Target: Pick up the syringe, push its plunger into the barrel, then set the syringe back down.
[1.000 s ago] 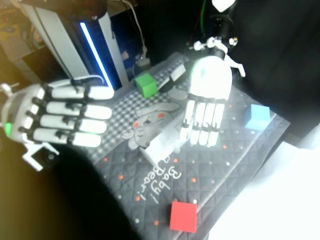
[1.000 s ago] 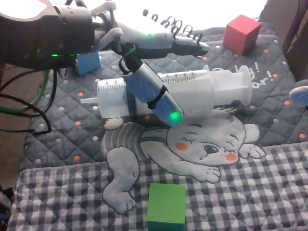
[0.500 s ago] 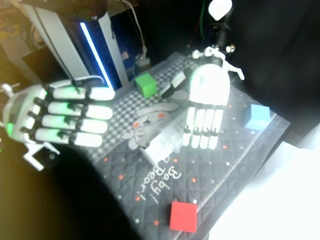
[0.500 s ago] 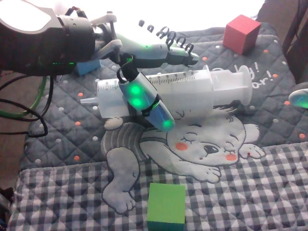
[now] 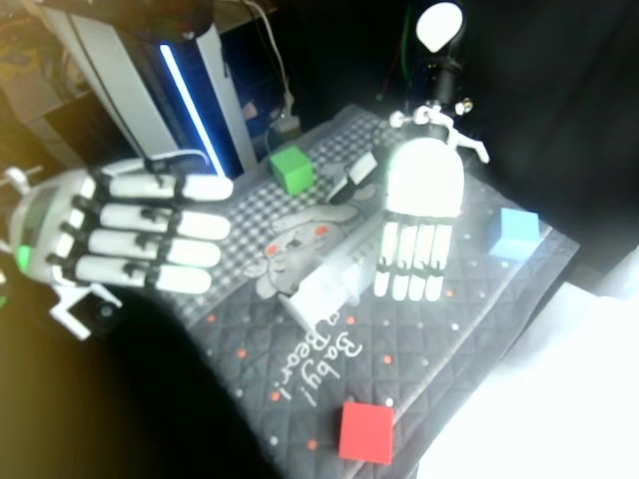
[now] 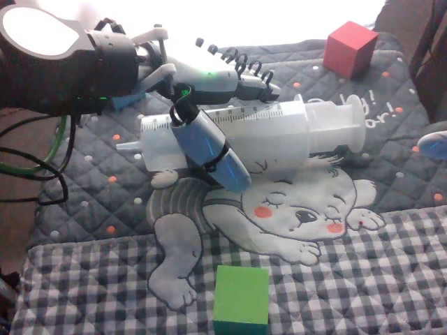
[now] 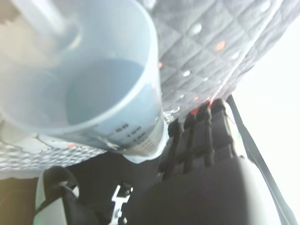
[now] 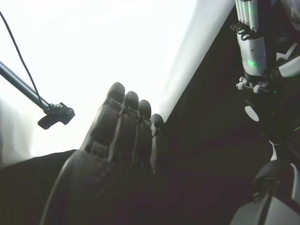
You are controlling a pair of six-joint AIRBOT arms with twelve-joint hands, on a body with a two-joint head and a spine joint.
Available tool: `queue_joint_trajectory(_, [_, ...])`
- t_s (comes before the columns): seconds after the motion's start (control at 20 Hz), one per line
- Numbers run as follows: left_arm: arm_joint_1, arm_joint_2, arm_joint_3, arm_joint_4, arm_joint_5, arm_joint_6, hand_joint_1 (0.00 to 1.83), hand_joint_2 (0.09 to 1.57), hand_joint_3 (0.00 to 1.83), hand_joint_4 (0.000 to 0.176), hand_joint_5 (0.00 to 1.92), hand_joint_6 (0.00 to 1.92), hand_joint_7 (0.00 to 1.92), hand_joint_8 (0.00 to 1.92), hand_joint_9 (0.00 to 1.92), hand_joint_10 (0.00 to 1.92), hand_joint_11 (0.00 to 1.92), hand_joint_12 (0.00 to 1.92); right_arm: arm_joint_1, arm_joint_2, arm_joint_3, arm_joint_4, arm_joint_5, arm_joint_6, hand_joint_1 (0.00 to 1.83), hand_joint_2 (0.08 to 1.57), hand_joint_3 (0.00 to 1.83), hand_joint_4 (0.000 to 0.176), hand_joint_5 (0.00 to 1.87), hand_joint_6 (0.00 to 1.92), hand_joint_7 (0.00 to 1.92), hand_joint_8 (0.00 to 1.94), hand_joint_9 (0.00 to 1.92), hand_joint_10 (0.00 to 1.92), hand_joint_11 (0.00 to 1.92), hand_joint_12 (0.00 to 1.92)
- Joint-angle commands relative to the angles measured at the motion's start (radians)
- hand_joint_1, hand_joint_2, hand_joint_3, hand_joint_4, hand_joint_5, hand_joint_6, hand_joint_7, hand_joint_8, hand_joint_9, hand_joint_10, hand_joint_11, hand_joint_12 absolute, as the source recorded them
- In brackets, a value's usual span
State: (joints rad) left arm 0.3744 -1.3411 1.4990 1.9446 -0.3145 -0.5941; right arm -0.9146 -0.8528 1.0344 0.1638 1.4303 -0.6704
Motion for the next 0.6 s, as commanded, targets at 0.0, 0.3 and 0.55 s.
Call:
queue_joint_trajectory(0.0, [-0.004, -0.009, 0.005, -0.029, 0.025, -0.002, 0.37, 0.71, 0.01, 0.000, 0.00, 0.00, 0.00, 0.00, 0.00, 0.00, 0.00, 0.00, 0.007, 0.001, 0.001, 0.014, 0.122, 0.011, 0.47, 0.69, 0.01, 0.041, 0.16, 0.00, 0.21, 0.00, 0.24, 0.00, 0.24, 0.04])
queue_joint_trajectory(0.3, [0.029, -0.038, 0.039, -0.100, 0.013, -0.002, 0.49, 0.75, 0.01, 0.000, 0.00, 0.00, 0.00, 0.00, 0.00, 0.00, 0.00, 0.00, 0.007, -0.001, 0.000, 0.014, 0.122, 0.013, 0.49, 0.69, 0.00, 0.038, 0.17, 0.00, 0.22, 0.01, 0.25, 0.01, 0.24, 0.03])
queue_joint_trajectory(0.55, [0.044, -0.050, 0.050, -0.132, -0.006, -0.002, 0.59, 0.81, 0.02, 0.000, 0.00, 0.00, 0.00, 0.00, 0.00, 0.00, 0.00, 0.00, 0.007, -0.001, 0.000, 0.014, 0.122, 0.013, 0.47, 0.70, 0.00, 0.044, 0.18, 0.00, 0.21, 0.00, 0.25, 0.01, 0.25, 0.03])
